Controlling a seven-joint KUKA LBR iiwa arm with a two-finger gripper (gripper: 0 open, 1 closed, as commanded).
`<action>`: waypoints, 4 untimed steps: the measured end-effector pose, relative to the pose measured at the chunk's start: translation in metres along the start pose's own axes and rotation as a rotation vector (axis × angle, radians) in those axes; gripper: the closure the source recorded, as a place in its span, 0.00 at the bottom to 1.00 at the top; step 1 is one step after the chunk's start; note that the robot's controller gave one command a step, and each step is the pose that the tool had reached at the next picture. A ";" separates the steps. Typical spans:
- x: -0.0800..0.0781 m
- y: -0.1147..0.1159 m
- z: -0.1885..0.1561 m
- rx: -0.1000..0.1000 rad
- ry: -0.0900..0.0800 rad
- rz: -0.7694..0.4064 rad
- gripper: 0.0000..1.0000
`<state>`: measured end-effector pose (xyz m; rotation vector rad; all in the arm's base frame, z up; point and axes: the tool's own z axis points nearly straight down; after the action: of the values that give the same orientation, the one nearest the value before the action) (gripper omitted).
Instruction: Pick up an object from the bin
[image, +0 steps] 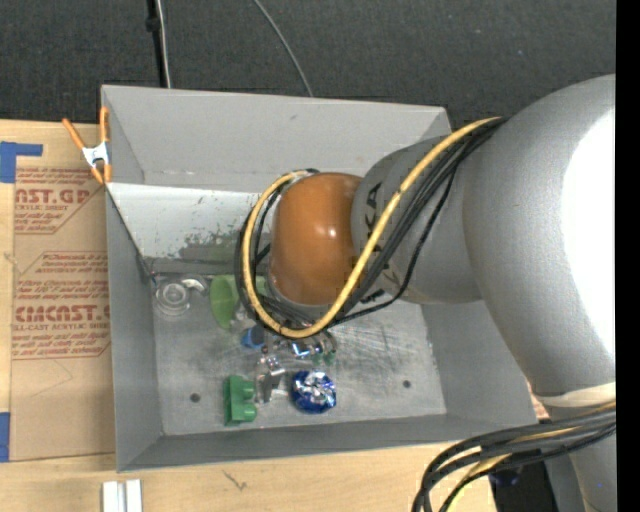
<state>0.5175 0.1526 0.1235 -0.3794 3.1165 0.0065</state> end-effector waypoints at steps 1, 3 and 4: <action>-0.044 -0.046 -0.002 0.005 0.005 -0.050 0.00; -0.042 -0.044 -0.001 0.004 0.007 -0.052 0.00; -0.044 -0.044 -0.002 0.004 0.001 -0.052 1.00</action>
Offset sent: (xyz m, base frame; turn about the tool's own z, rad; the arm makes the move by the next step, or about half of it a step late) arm 0.0526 -0.0325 0.0024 -0.0510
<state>0.5703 0.1208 0.1255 -0.4600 3.1060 -0.0003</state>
